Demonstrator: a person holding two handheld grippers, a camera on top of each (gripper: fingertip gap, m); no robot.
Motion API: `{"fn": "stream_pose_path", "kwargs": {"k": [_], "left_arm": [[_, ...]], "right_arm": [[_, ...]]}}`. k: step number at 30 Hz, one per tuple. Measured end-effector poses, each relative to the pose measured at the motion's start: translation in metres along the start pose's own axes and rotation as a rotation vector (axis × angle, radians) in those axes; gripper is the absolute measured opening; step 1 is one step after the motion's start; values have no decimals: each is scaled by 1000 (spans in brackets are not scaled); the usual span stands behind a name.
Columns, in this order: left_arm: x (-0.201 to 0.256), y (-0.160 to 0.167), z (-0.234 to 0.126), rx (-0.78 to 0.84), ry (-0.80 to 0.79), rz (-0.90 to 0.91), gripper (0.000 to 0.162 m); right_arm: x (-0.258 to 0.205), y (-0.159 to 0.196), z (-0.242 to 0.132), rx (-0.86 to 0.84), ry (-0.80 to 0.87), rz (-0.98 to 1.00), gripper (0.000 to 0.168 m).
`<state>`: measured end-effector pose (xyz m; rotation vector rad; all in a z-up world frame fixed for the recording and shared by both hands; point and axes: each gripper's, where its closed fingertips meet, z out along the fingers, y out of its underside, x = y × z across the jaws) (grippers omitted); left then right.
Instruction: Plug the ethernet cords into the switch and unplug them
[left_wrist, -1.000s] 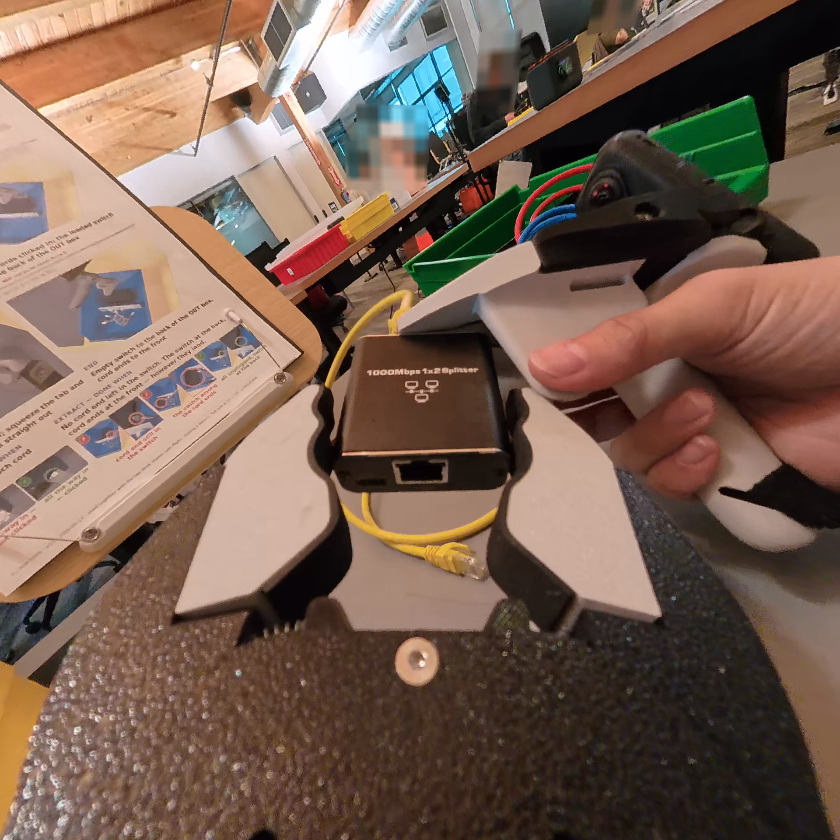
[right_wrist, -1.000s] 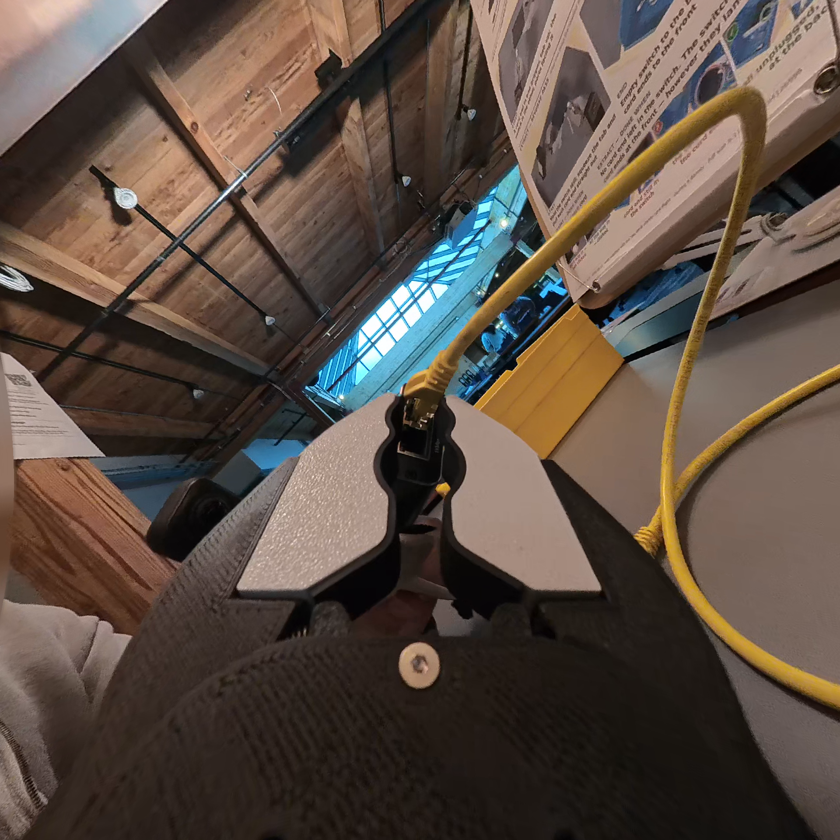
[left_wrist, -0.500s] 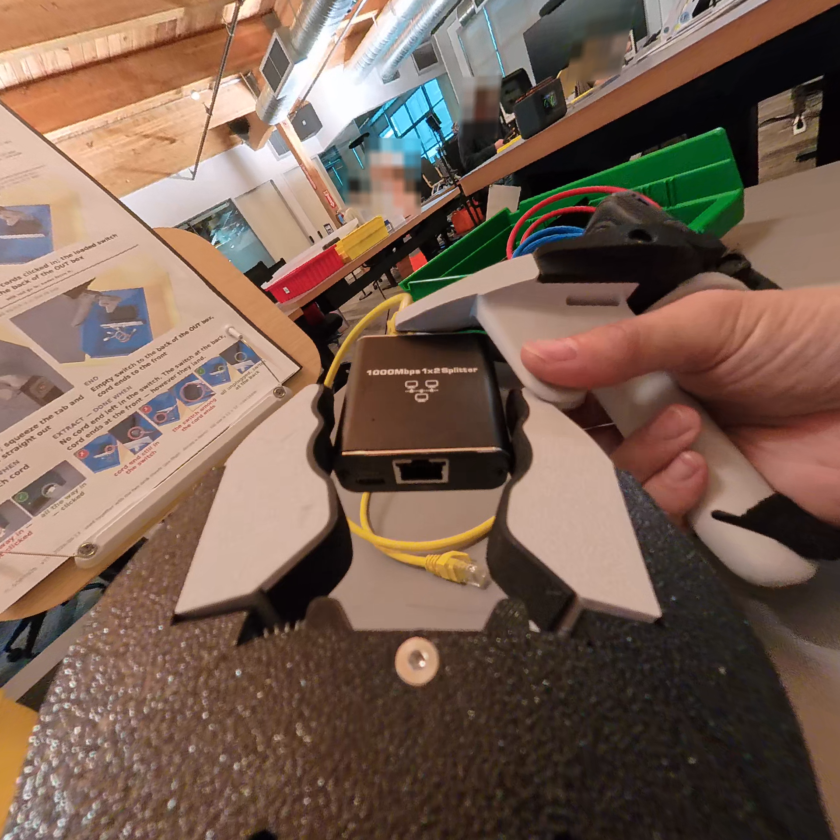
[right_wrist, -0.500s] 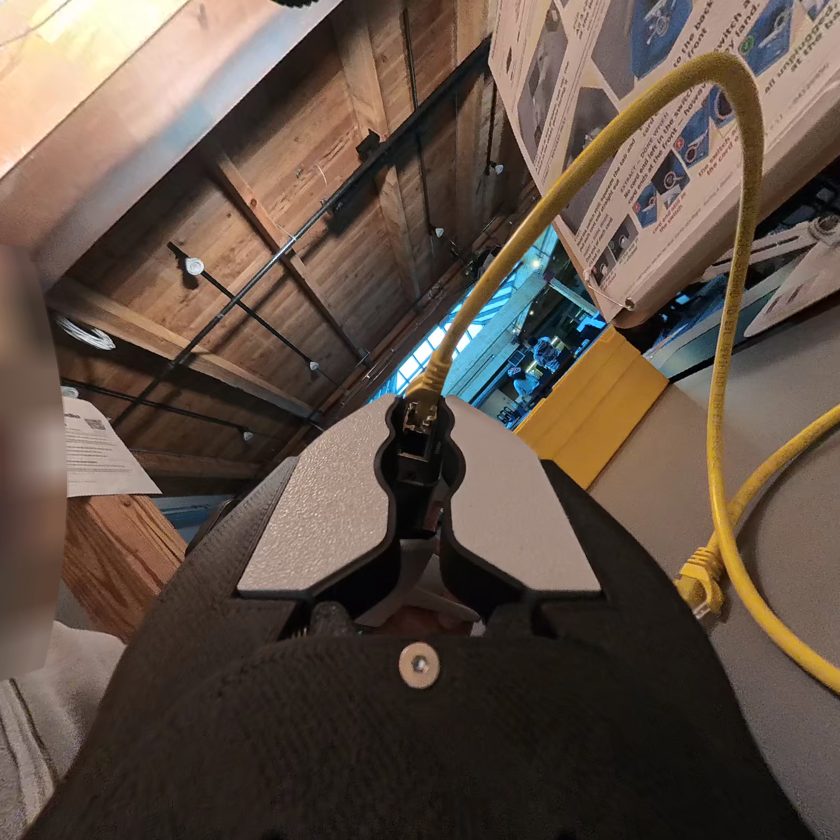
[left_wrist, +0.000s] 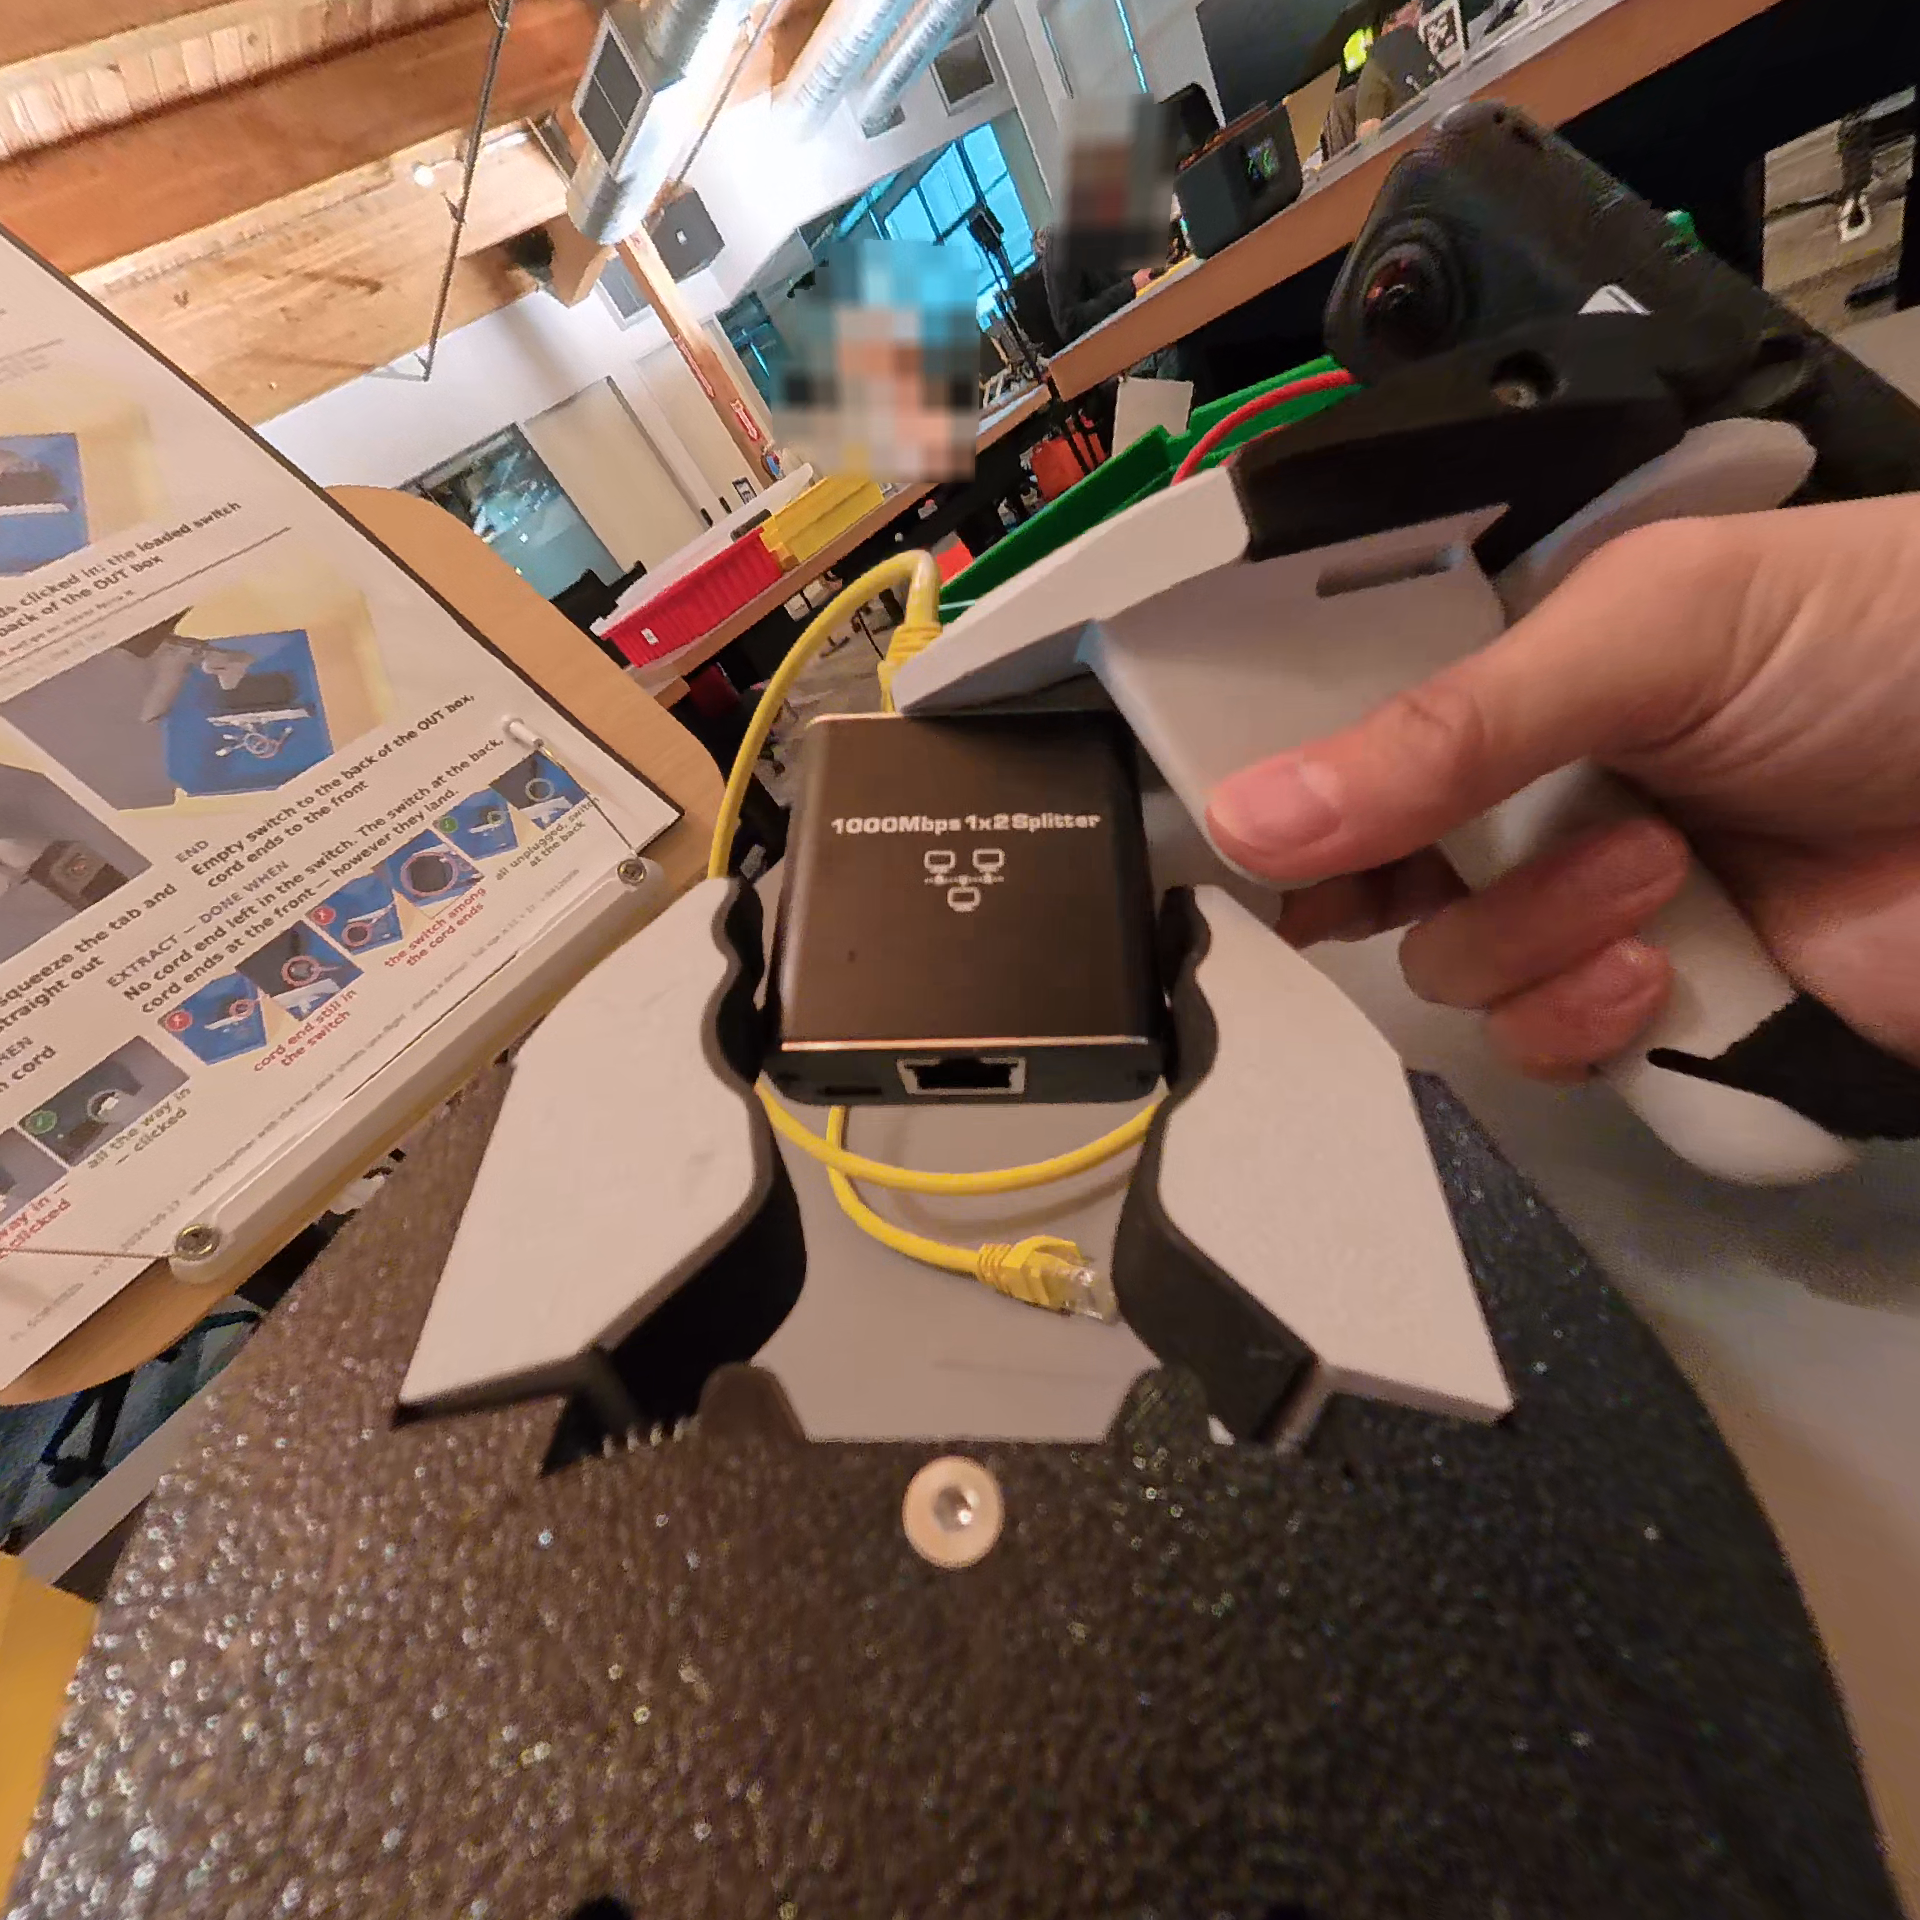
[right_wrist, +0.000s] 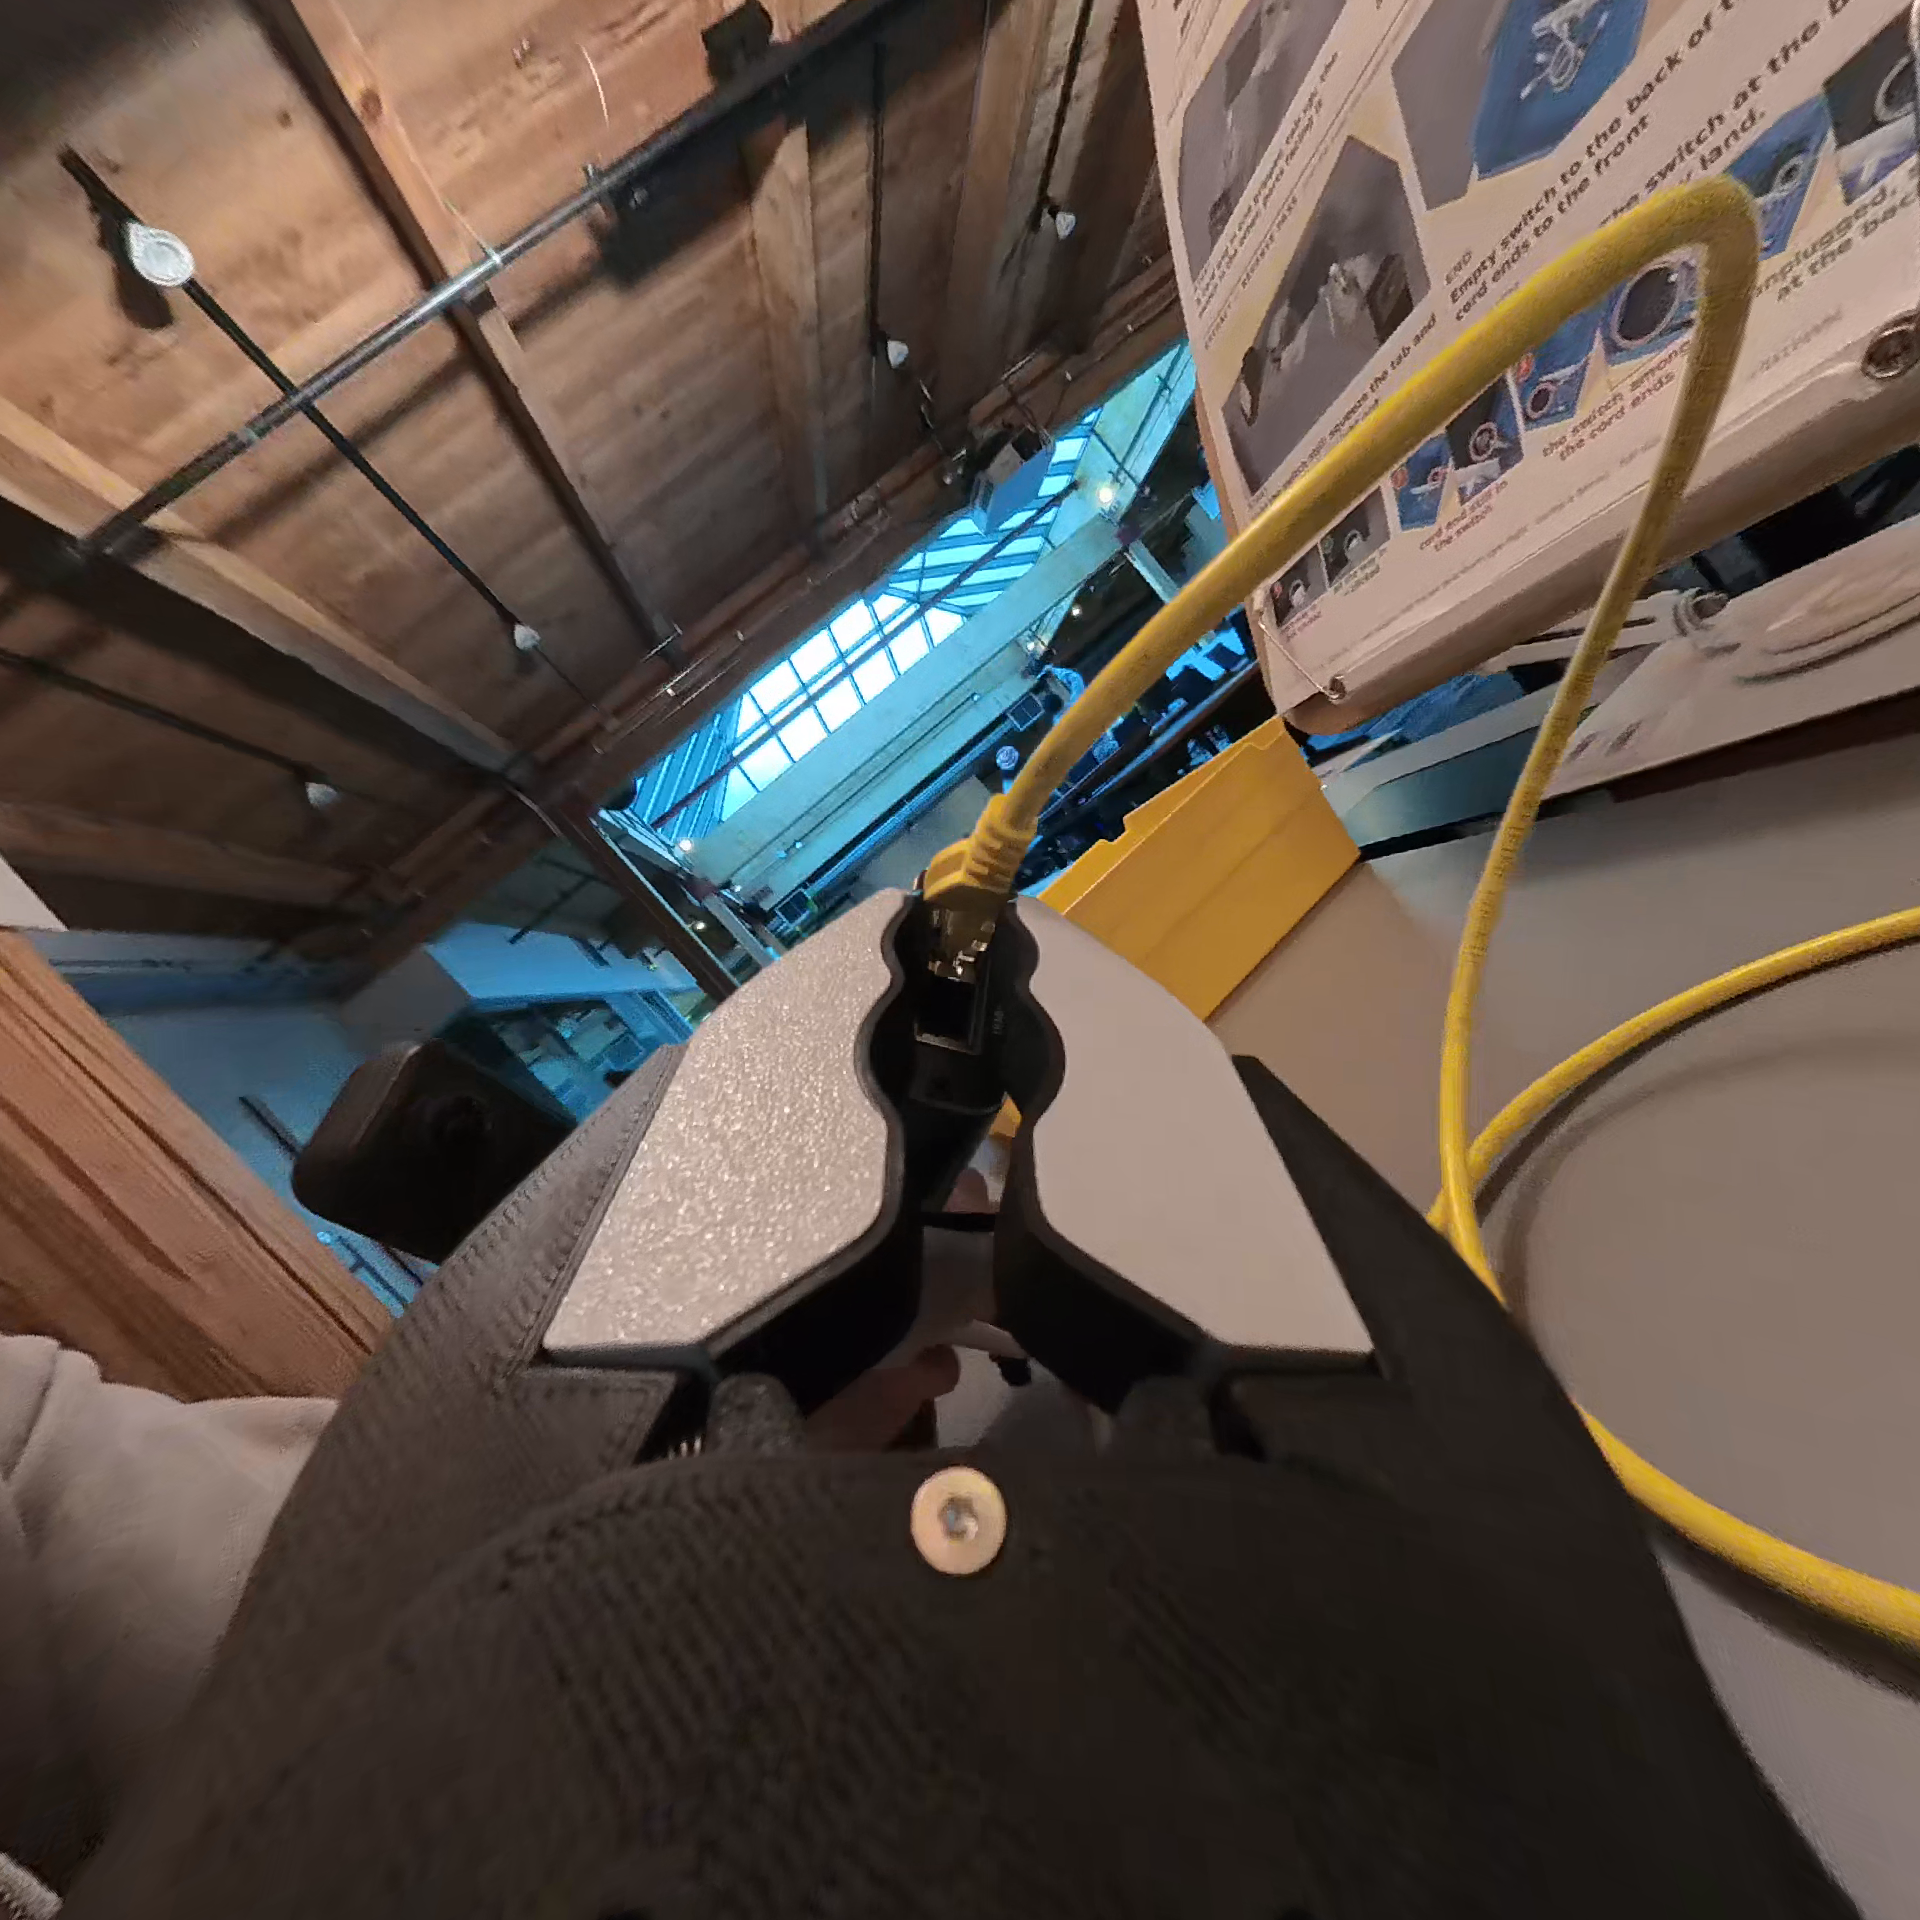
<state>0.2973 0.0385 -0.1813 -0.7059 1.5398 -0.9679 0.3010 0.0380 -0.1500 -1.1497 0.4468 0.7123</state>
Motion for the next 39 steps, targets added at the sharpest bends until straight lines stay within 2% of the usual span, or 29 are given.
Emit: {"fn": "stream_pose_path", "kwargs": {"k": [8, 15, 17, 21, 23, 26, 31, 32, 33, 34, 35, 36, 37, 39], "left_arm": [[-2, 2, 2, -22, -35, -51, 74], [1, 8, 5, -56, 1, -120, 75], [0, 9, 5, -55, -3, -125, 75], [-11, 11, 2, -60, -83, 11, 75], [-11, 9, 1, -53, -84, 3, 75], [-5, 7, 2, -30, -17, -105, 75], [-3, 12, 3, -46, 10, -116, 75], [-7, 17, 1, -75, -24, -57, 74], [-14, 31, -1, -135, -72, 38, 74], [-22, 46, -3, -172, -96, 34, 75], [-32, 43, -7, -124, -123, -112, 74], [-43, 30, -11, -63, -161, -199, 74], [-46, 23, -11, -59, -178, -158, 74], [-36, 29, -5, -95, -150, -87, 74]], "right_arm": [[-6, -3, 3, -76, 28, -203, 14], [-6, -3, 1, -167, 85, -371, 16], [-8, -3, 3, -163, 88, -391, 13], [-13, 0, 8, -168, 72, -400, 12], [-15, -1, 9, -160, 66, -398, 12], [-14, -1, 8, -181, 84, -434, 12], [-13, 1, 8, -232, 125, -522, 12], [-13, -6, 6, -193, 148, -533, 14], [-22, -39, -6, -40, 147, -520, 12], [-24, -68, -24, 41, 162, -516, 12], [-14, -74, -34, 13, 207, -543, 13], [-11, -61, -34, -48, 175, -512, 13], [-9, -49, -33, -94, 183, -521, 12], [-10, -37, -26, -175, 228, -595, 13]]}}
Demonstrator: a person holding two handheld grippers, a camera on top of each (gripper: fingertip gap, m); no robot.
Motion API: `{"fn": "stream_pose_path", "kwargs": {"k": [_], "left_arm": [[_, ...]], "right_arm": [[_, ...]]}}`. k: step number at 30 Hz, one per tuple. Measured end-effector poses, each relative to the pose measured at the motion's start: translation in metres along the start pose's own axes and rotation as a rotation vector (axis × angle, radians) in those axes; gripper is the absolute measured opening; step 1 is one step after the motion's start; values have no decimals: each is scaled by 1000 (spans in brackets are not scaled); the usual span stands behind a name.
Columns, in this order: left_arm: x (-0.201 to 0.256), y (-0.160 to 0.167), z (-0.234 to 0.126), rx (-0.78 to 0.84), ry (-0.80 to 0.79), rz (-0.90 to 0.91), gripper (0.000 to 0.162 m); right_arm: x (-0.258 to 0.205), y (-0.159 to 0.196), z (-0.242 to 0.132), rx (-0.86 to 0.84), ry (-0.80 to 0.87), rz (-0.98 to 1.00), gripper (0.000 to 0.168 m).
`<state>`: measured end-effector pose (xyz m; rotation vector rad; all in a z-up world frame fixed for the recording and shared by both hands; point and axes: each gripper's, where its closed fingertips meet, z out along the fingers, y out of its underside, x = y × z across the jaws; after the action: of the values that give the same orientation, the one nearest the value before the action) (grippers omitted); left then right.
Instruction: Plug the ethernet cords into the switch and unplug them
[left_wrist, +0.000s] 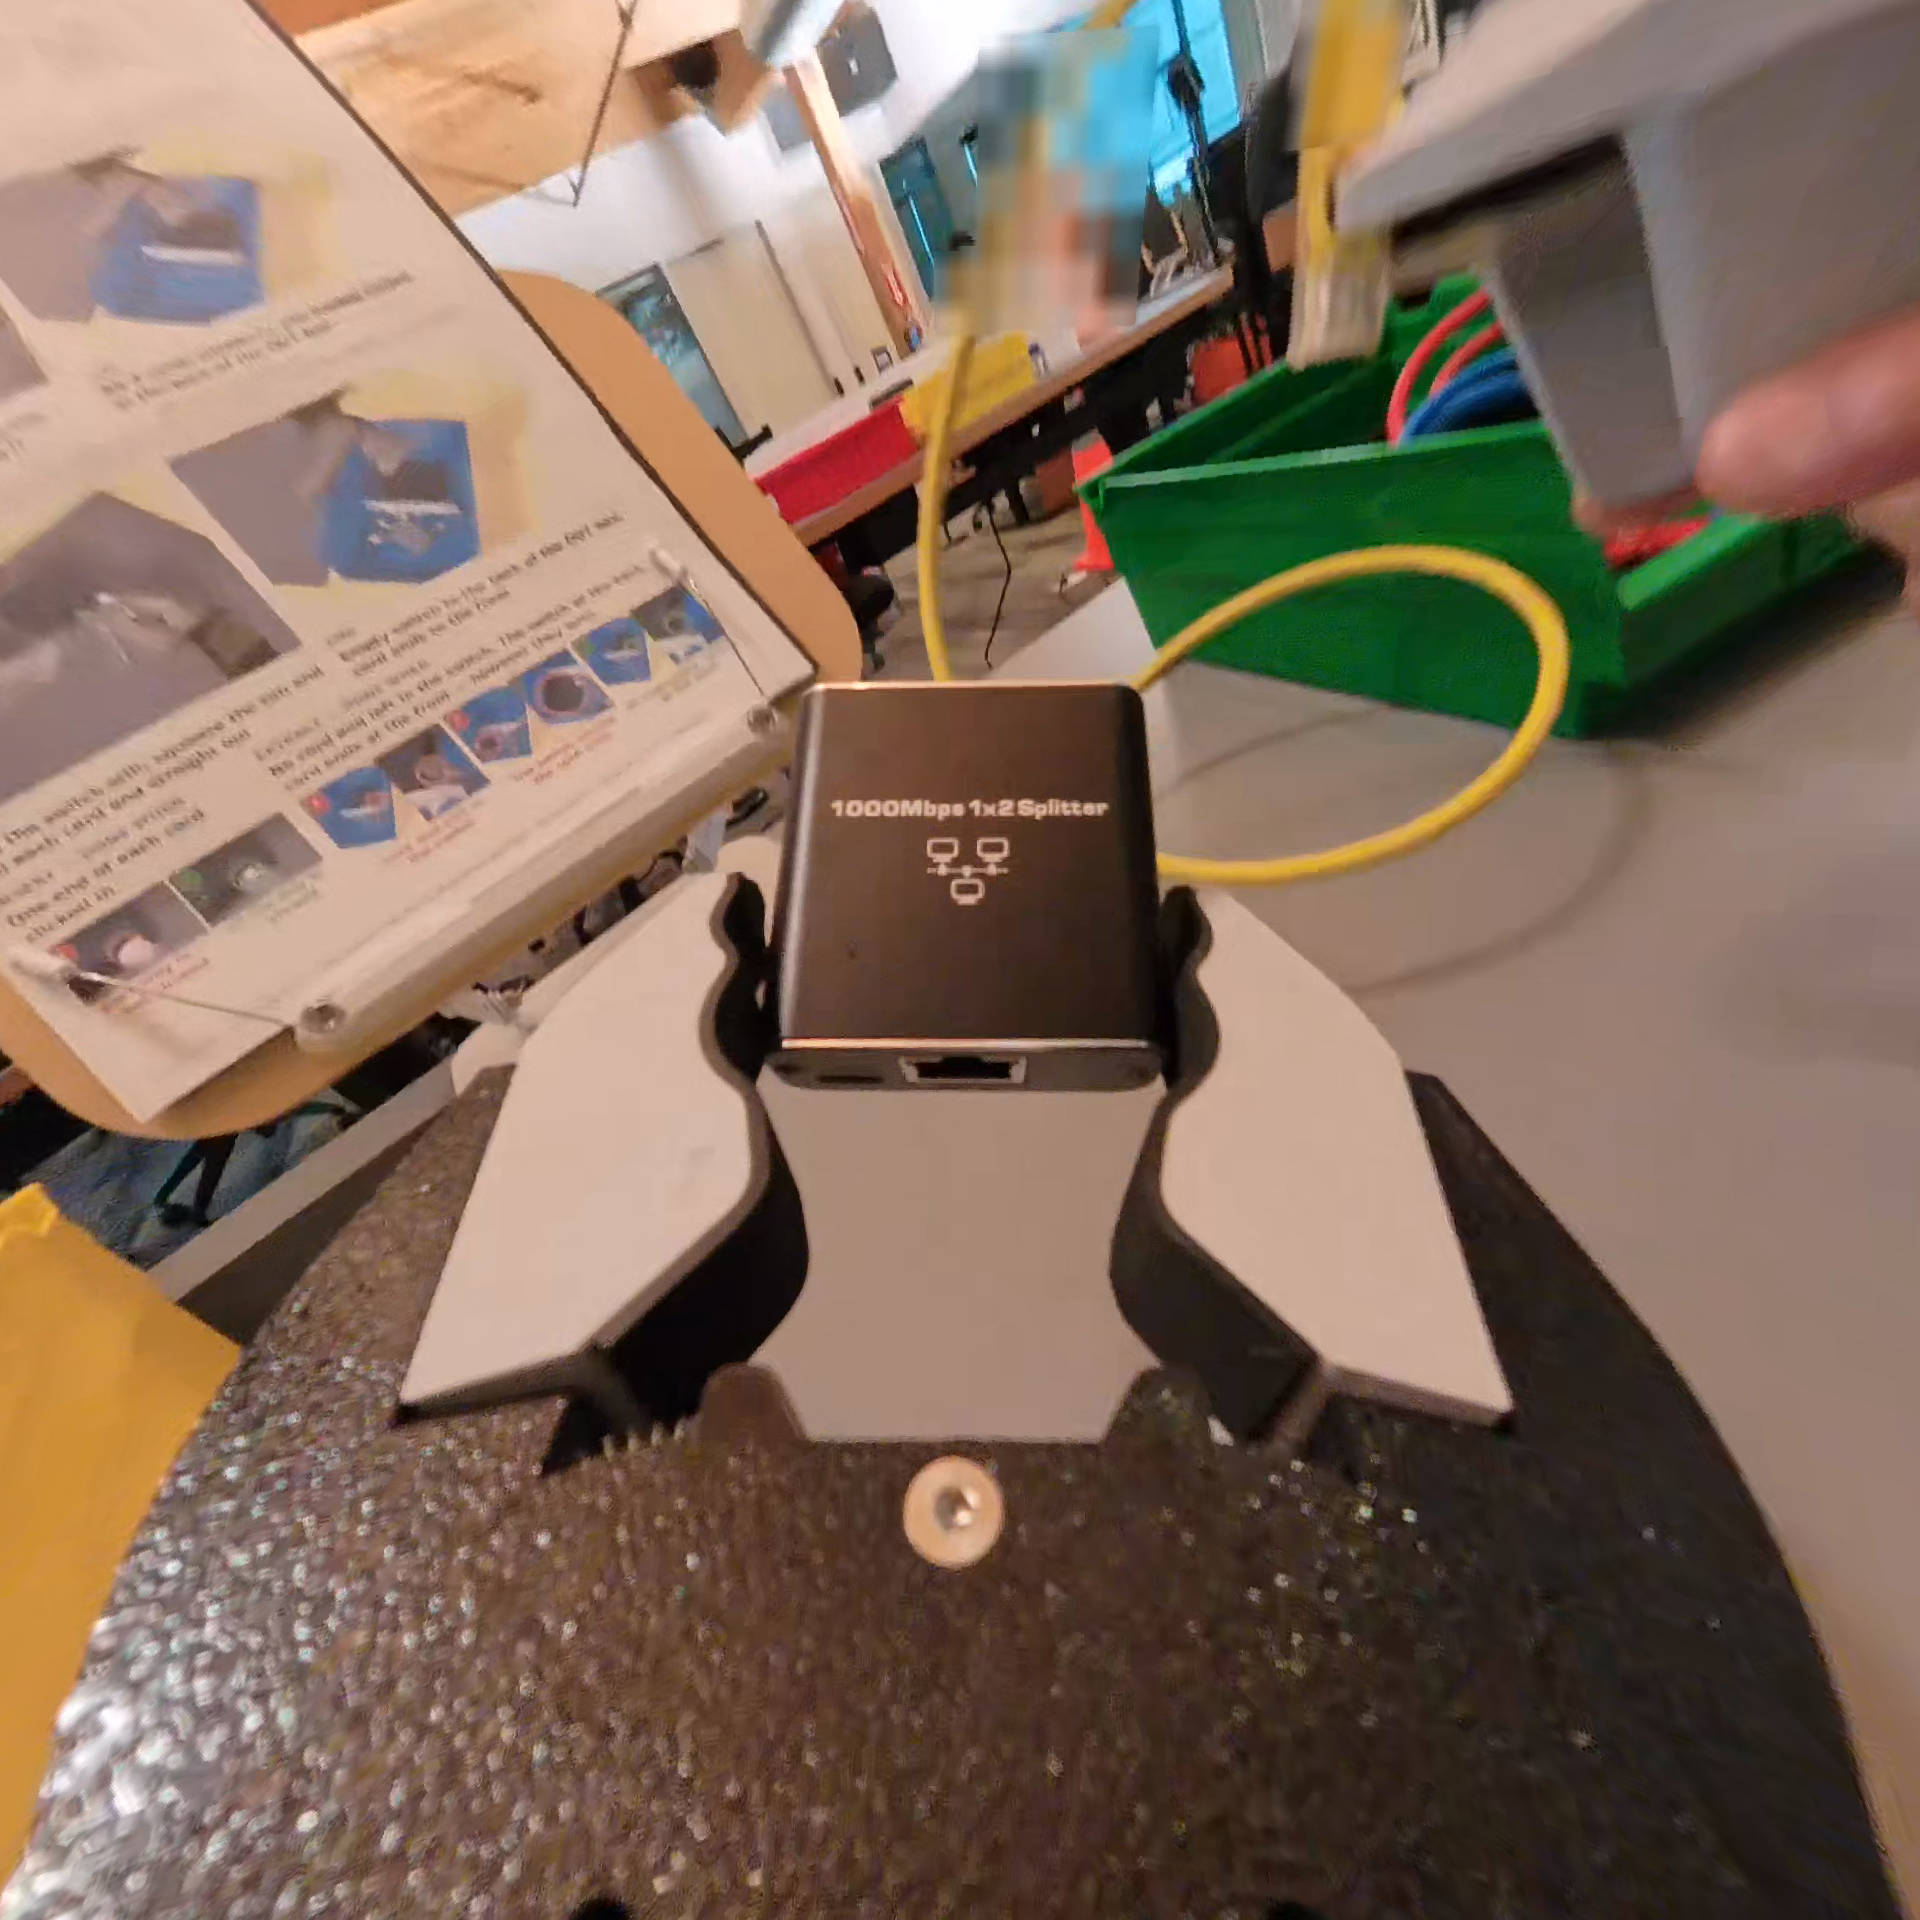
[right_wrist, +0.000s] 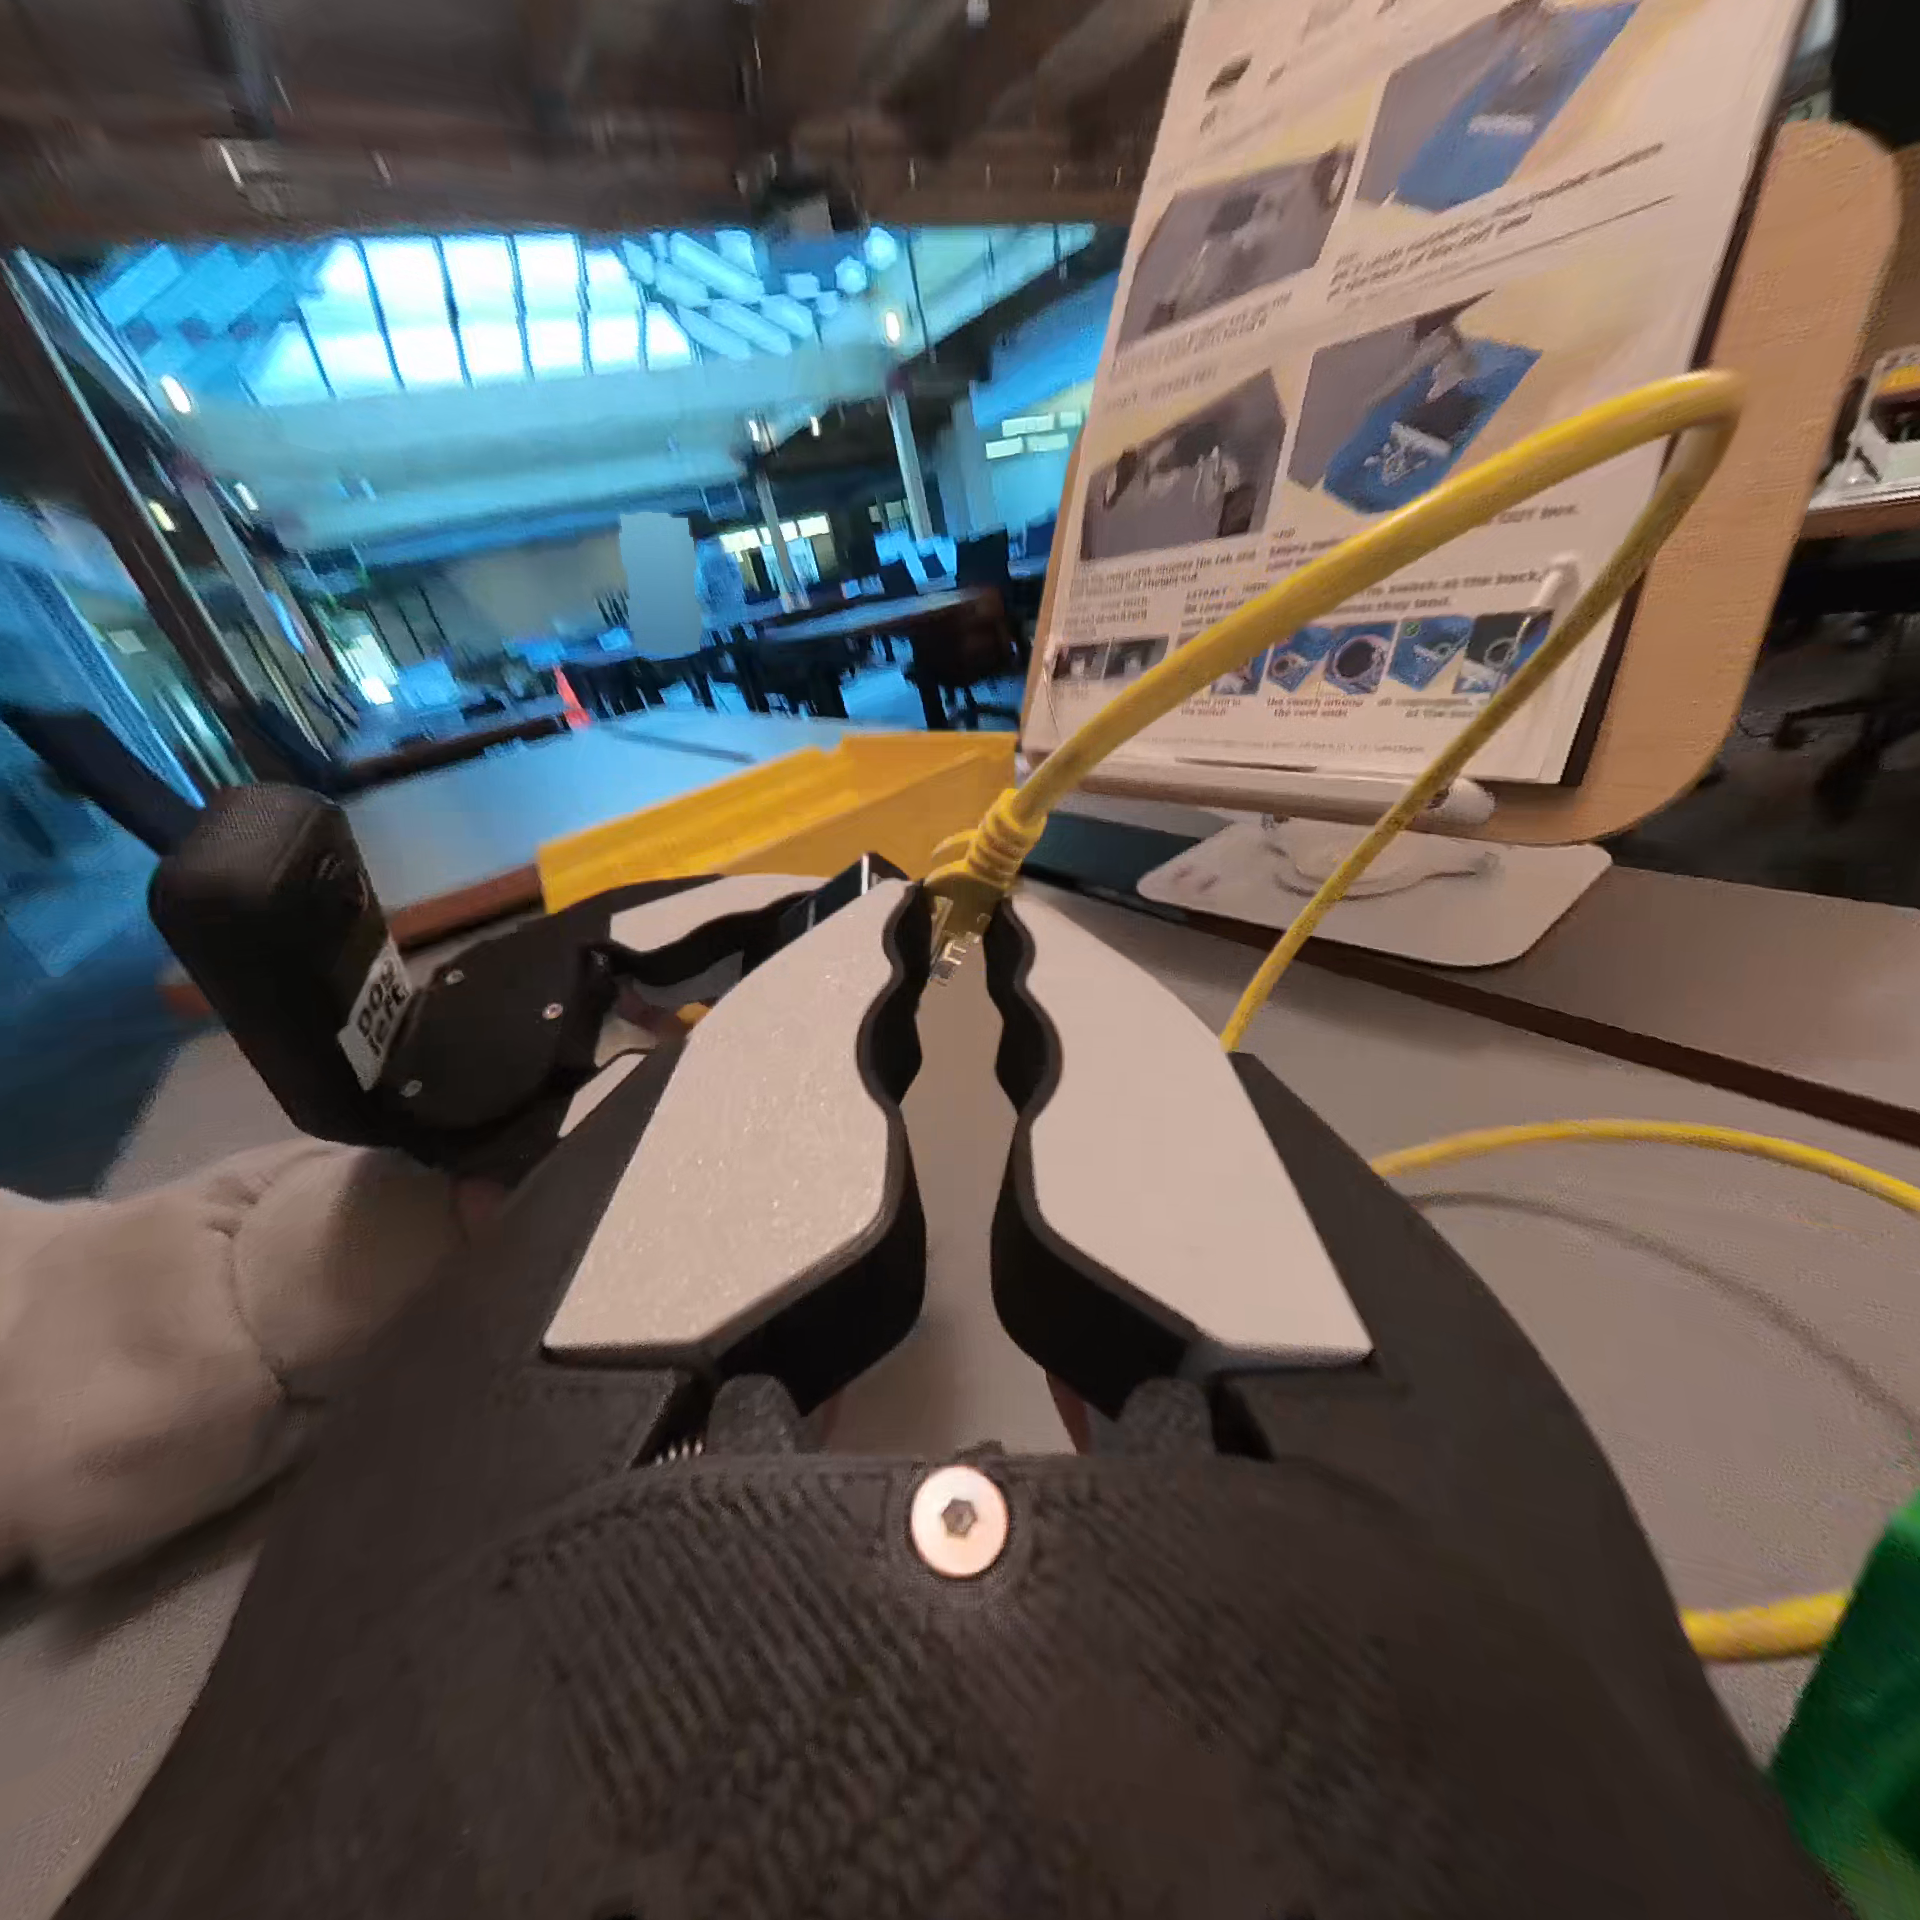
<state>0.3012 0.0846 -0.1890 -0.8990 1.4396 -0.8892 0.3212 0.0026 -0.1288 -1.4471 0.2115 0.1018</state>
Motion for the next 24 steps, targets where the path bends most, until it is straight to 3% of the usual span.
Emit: {"fn": "stream_pose_path", "kwargs": {"k": [6, 11, 18, 20, 23, 24], "left_arm": [[-23, 12, -4, -26, -58, -39, 74], [-37, 13, -8, -23, -95, -70, 74], [-30, 15, -5, -35, -67, -64, 74], [-29, 16, -5, -36, -63, -68, 74], [-29, 18, -4, -37, -55, -90, 74], [-29, 18, -4, -37, -54, -96, 74]], "right_arm": [[-10, -56, -7, -2, -10, -145, 13], [-30, -159, -33, 99, -83, -262, 13], [6, -276, -74, 133, -24, -300, 13], [12, -284, -90, 146, -59, -236, 13], [37, -265, -116, 133, -25, -153, 13], [39, -251, -122, 119, -85, -94, 13]]}}
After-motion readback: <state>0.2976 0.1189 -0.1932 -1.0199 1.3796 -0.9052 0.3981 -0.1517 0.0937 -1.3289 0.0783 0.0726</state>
